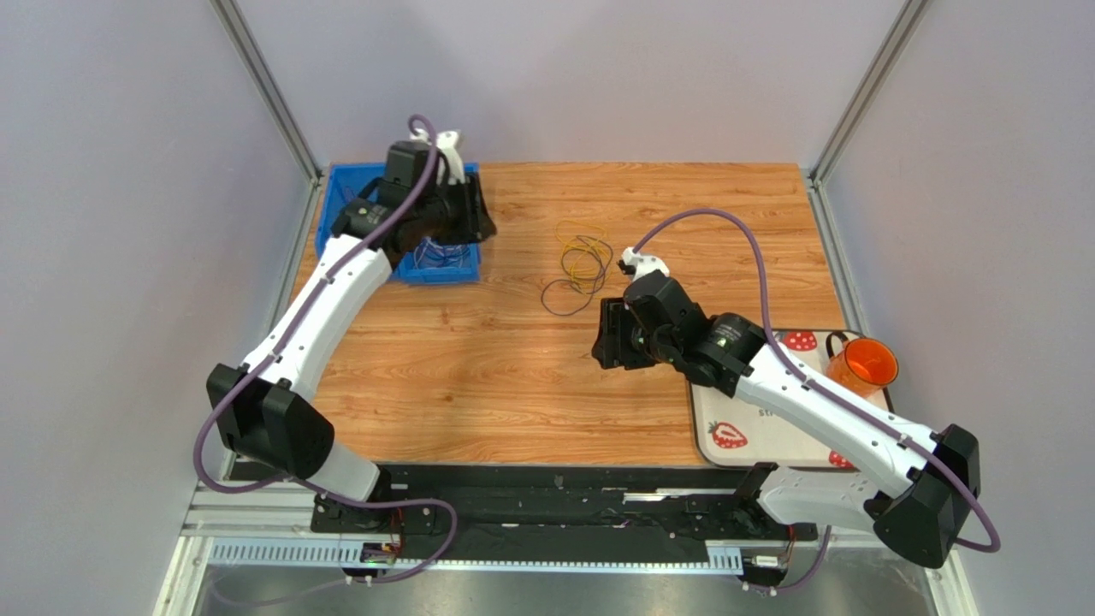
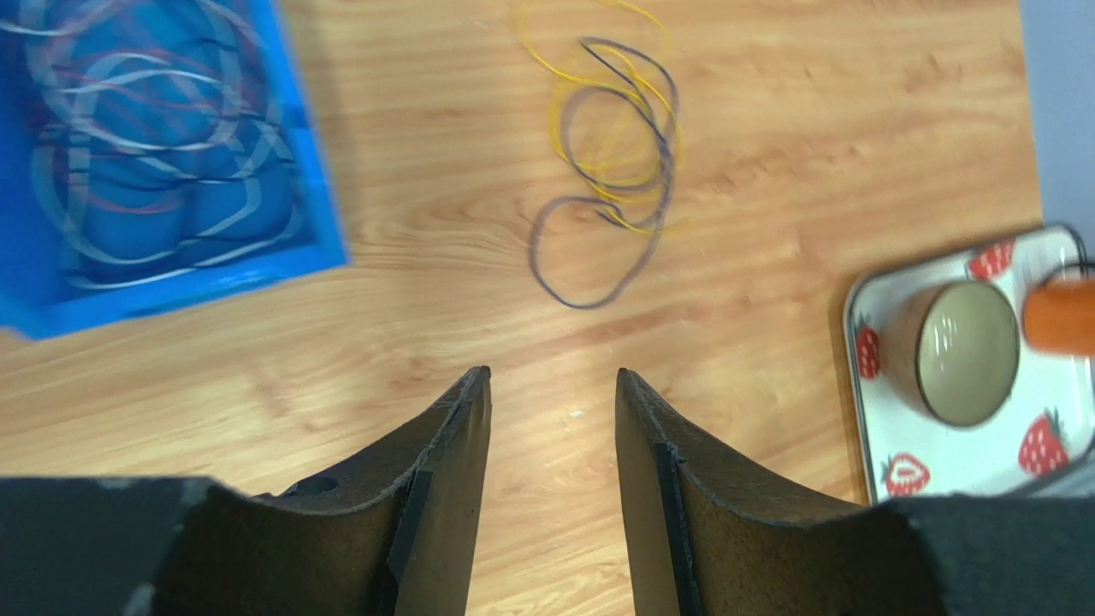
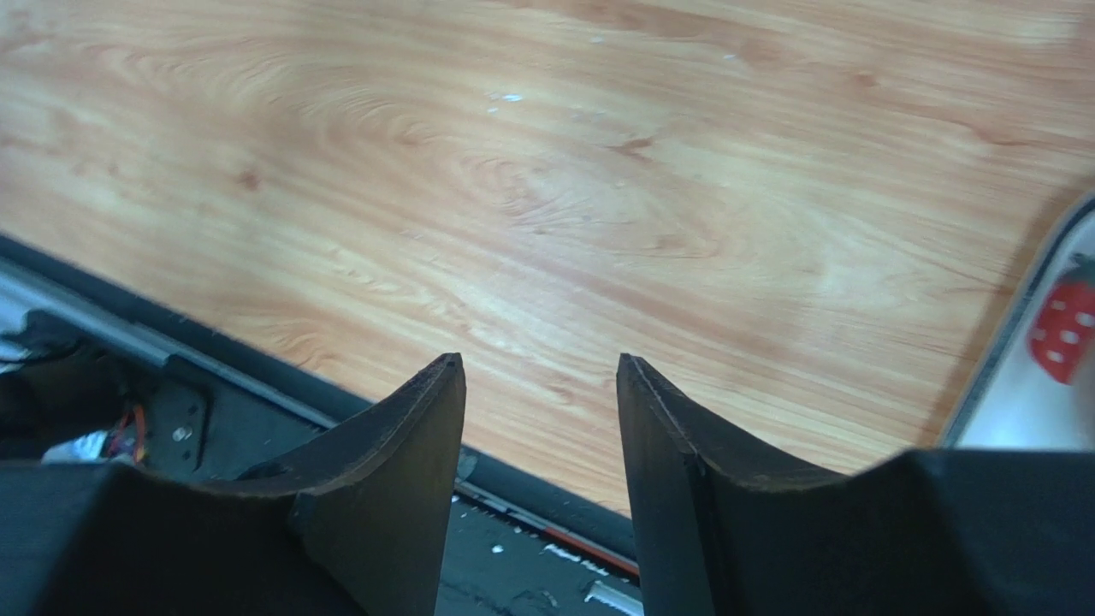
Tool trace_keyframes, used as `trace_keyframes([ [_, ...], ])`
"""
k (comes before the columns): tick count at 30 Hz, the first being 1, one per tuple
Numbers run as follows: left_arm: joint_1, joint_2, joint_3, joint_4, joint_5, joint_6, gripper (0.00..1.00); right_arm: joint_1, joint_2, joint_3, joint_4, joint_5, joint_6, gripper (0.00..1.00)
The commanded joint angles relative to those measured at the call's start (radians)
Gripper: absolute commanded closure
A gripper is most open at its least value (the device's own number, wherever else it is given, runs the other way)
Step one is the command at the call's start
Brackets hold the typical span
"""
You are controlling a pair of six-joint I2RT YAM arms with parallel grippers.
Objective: Untangle the cables
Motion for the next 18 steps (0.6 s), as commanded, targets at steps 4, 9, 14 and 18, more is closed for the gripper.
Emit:
trace_keyframes([
  [4,-0.155,0.027,-0.141,0.220,0.040,0.013,0.46,-0.080,-0.005,-0.048,0.017,0.159,0.036,0.44],
  [9,-0.233,0.157,-0.118,0.288,0.072,-0.002,0.41,-0.089,-0.063,-0.197,0.080,0.248,0.106,0.37],
  [14,-0.303,0.301,-0.022,0.319,0.036,0.001,0.42,-0.099,-0.130,-0.314,0.164,0.274,0.117,0.37],
  [18,-0.318,0.406,0.054,0.319,0.019,-0.005,0.44,-0.097,-0.196,-0.425,0.259,0.271,0.114,0.37],
])
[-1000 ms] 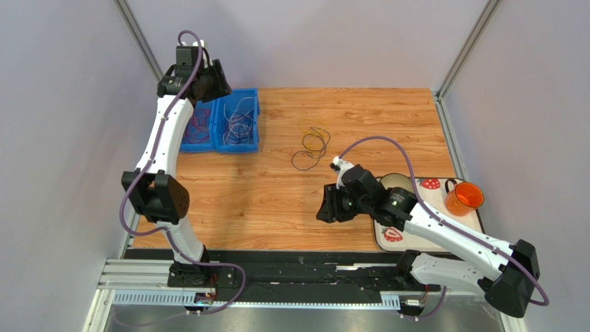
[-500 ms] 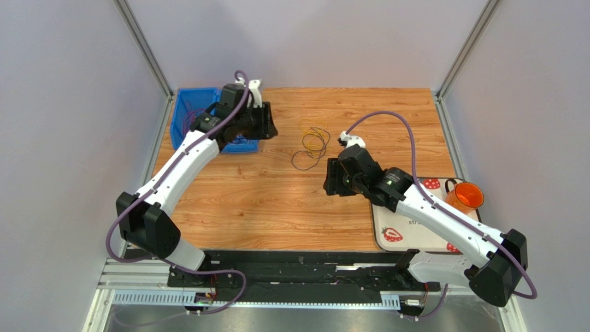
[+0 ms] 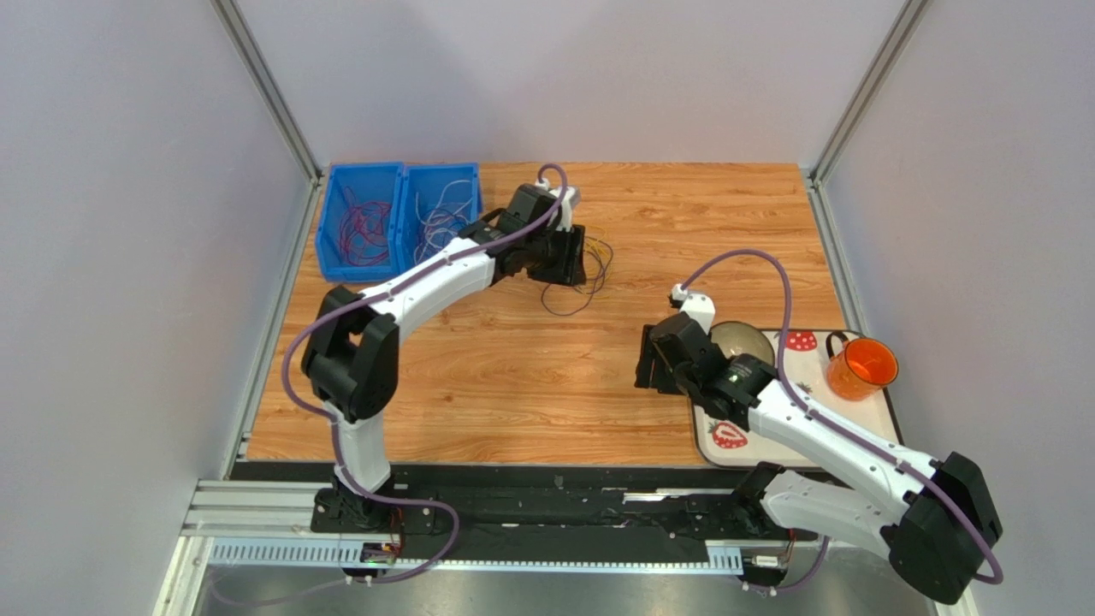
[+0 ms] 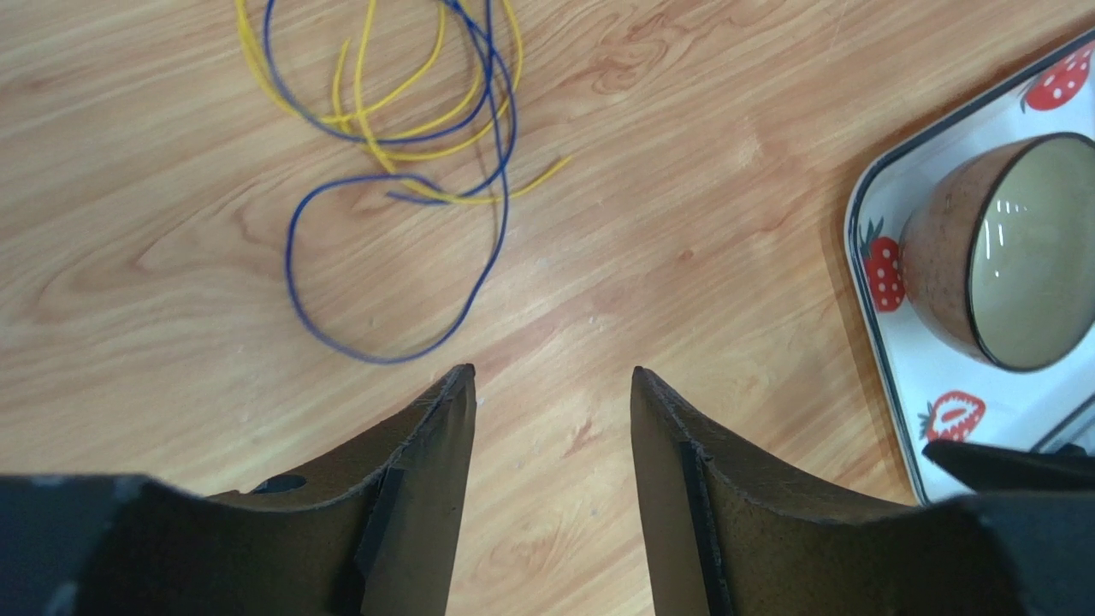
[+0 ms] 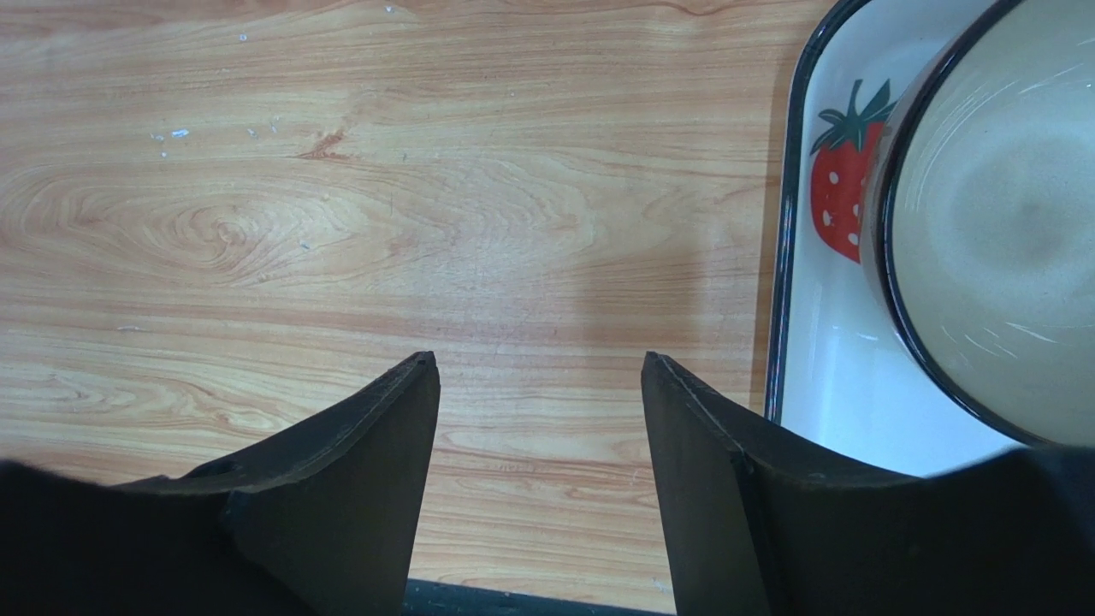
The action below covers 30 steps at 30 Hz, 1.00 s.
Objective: Untangle the cables
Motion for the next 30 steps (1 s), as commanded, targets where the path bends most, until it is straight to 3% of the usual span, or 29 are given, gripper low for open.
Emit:
trace_keyframes([
  [1,-0.017,0.077,0.112,0.059,-0.021,-0.004,0.45,-0.005,-0.074,-0.082,0.166,0.030,0.022,0.37],
  [14,-0.030,0.346,0.356,-0.016,-0.048,0.007,0.51,-0.003,0.001,-0.199,0.303,-0.060,0.003,0.39],
  [30,-0.031,0.482,0.461,-0.048,-0.034,-0.043,0.60,-0.005,0.064,-0.221,0.359,-0.097,-0.009,0.41],
])
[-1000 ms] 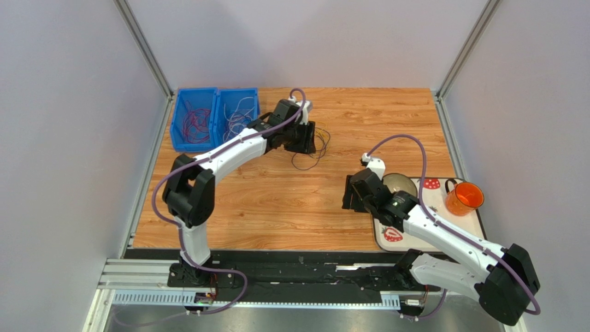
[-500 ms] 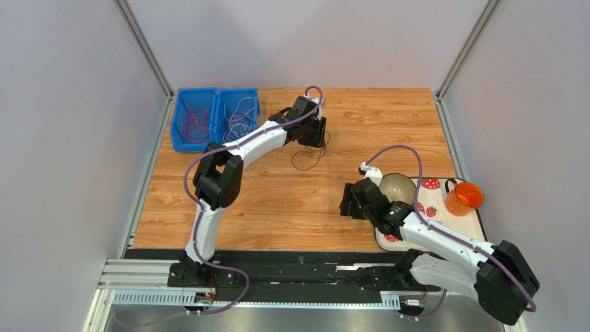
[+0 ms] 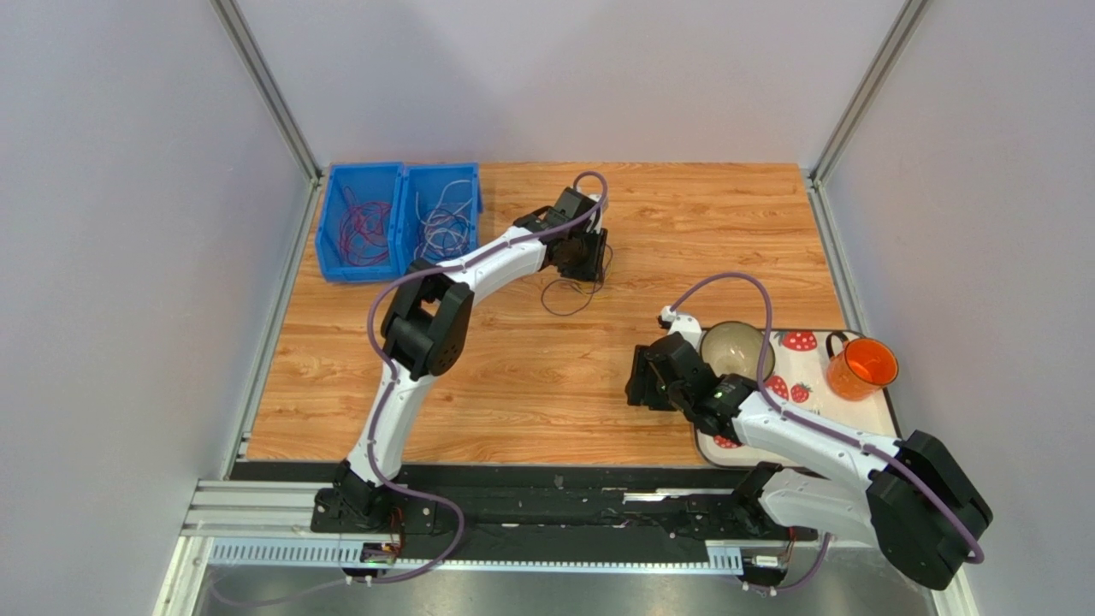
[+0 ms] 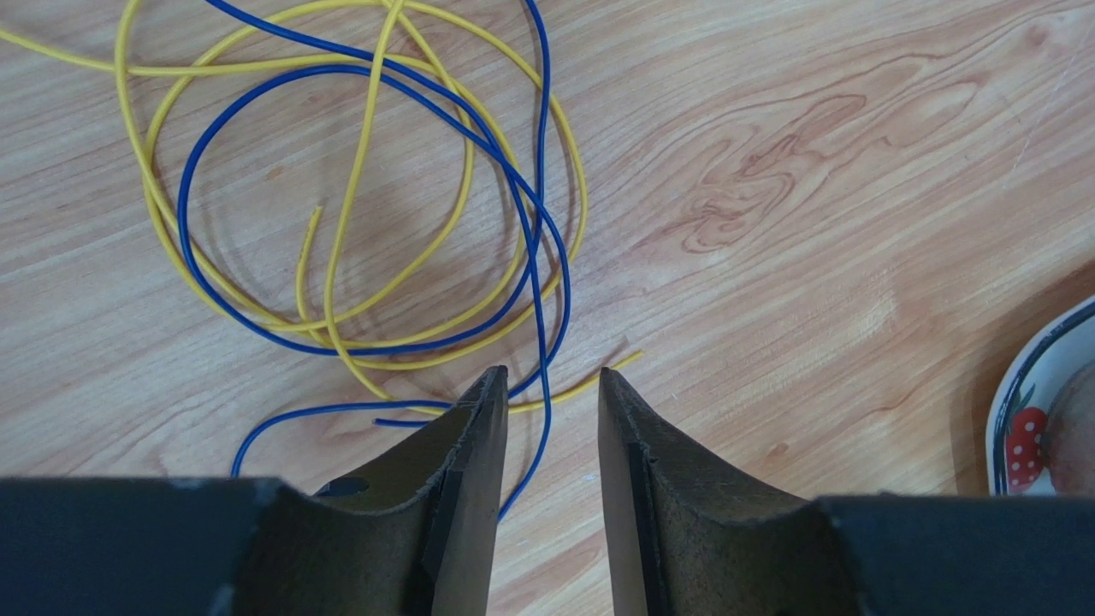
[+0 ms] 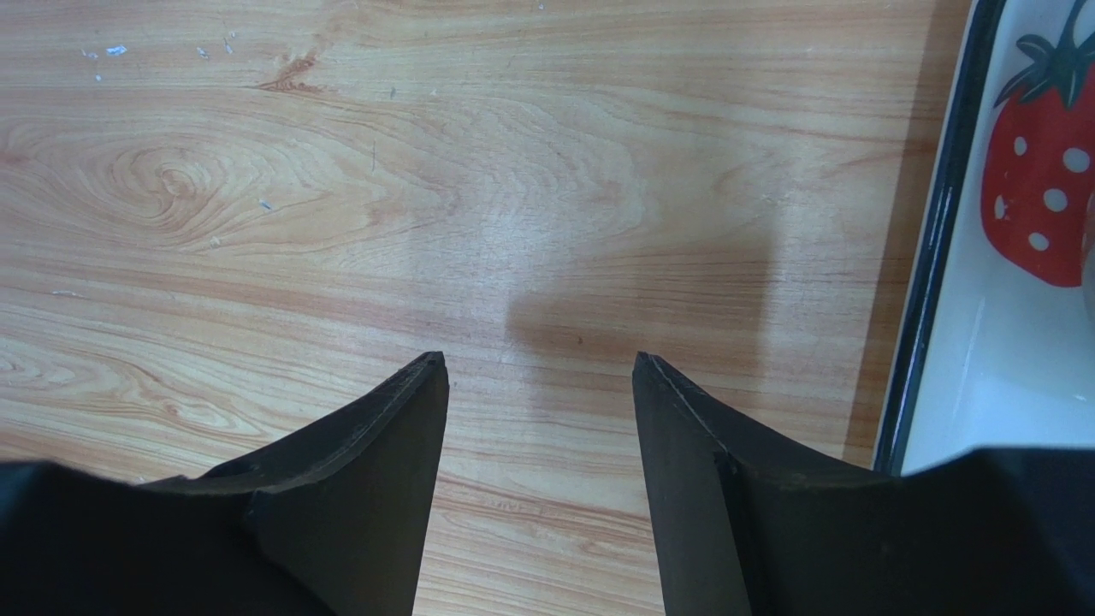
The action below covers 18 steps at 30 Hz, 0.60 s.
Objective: Untangle the cables
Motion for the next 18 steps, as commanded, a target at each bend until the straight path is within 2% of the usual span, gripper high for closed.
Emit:
trace_keyframes([
  [1,-0.005,0.026,0.066,-0.006,0.009,-0.030,0.60,0.000,0.006,-0.003,0.056,0.000,-0.010,0.41],
  [5,-0.007,0.056,0.095,-0.028,0.005,-0.044,0.64,0.000,0.009,-0.003,0.061,-0.004,-0.012,0.42],
  [9,-0.010,0.075,0.127,-0.046,-0.001,-0.047,0.77,0.000,0.014,-0.003,0.064,-0.007,-0.013,0.42],
  [13,-0.010,0.106,0.179,-0.094,0.002,-0.050,0.85,-0.002,0.011,-0.001,0.059,-0.010,-0.015,0.42],
  [14,-0.010,0.104,0.186,-0.100,0.004,-0.050,0.89,-0.002,0.009,-0.003,0.056,-0.010,-0.016,0.42],
  [15,-0.010,0.101,0.189,-0.106,0.002,-0.051,0.99,0.000,0.006,-0.003,0.055,-0.010,-0.016,0.42],
  [18,-0.010,0.063,0.224,-0.150,-0.004,-0.044,1.00,-0.002,-0.001,-0.001,0.044,-0.011,-0.015,0.42],
])
